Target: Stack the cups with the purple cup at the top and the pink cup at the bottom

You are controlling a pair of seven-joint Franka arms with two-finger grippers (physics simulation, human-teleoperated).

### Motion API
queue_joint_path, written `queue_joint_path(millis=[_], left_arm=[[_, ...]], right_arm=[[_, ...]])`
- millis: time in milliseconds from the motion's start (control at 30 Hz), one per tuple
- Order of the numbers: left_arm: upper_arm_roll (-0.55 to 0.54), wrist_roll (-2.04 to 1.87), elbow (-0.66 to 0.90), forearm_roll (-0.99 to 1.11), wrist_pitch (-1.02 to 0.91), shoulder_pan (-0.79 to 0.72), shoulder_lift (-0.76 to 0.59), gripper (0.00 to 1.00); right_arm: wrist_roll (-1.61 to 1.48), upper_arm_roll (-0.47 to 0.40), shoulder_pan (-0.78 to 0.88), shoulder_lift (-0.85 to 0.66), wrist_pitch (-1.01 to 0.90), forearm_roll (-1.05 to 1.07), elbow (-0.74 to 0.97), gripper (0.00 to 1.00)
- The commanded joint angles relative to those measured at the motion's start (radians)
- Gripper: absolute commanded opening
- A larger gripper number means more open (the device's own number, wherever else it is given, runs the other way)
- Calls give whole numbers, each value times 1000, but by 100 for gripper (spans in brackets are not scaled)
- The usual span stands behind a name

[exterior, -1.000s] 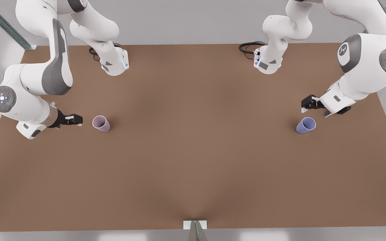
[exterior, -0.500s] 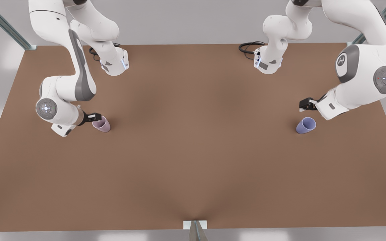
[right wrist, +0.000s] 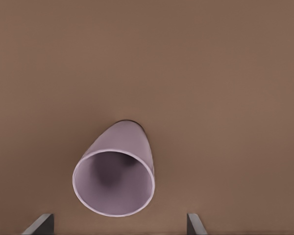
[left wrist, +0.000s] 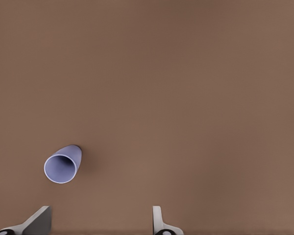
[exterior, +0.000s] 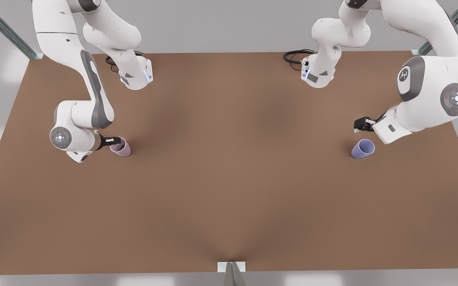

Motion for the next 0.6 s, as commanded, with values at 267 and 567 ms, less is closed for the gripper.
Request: queue_joint_path(millis=[267,567], left_arm=[[1,5,3,0,-4,0,-4,100],[6,8,6,5,-10,3,8,100]], right_arm=[[-25,-1,-30,61,145,-1,-45,98],[-32,-1,-38,111,204,-6,-43,75]])
